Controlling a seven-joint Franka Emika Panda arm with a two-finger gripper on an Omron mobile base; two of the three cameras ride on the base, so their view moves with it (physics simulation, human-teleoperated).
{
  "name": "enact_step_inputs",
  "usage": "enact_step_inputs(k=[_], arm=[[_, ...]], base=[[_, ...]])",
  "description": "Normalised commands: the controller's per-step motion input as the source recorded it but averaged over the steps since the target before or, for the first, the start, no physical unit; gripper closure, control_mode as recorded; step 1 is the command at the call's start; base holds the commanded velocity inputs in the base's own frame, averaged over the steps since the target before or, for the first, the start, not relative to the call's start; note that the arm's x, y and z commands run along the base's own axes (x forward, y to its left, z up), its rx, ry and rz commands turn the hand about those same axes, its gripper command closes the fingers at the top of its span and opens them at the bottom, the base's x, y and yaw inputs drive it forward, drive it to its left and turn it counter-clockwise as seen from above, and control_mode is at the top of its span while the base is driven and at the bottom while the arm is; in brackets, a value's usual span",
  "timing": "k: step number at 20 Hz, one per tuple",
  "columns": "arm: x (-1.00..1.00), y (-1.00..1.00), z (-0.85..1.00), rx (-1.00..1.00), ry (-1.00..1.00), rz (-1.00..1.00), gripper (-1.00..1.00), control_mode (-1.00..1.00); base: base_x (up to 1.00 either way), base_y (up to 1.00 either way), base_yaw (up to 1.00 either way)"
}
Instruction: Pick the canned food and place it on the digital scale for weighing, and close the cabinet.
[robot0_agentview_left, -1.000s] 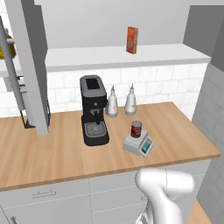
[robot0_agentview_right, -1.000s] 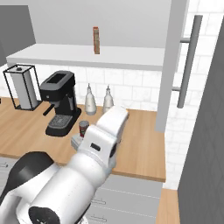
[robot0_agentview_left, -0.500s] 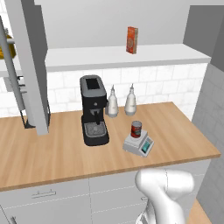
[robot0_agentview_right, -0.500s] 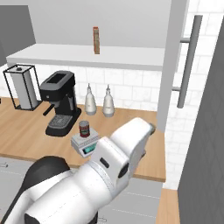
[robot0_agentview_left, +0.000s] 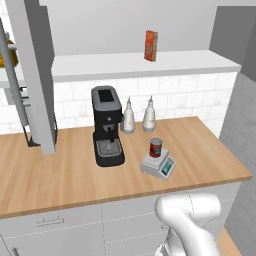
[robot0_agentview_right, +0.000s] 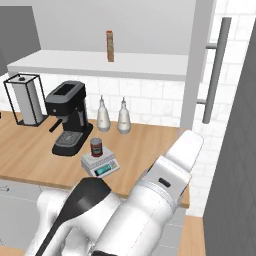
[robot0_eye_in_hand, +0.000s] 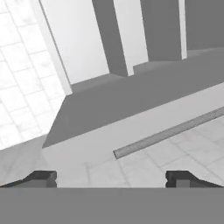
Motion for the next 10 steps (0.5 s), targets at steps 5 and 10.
enact_step_inputs(k=[5, 10], arm=[[0.15, -0.22, 0.01, 0.03, -0.01, 0.15, -1.0, -1.0], [0.35, -0.02, 0.01, 0.0, 0.0, 0.07, -1.0, -1.0]], base=[[0.0, 0.0, 0.0], [0.0, 0.0, 0.0]])
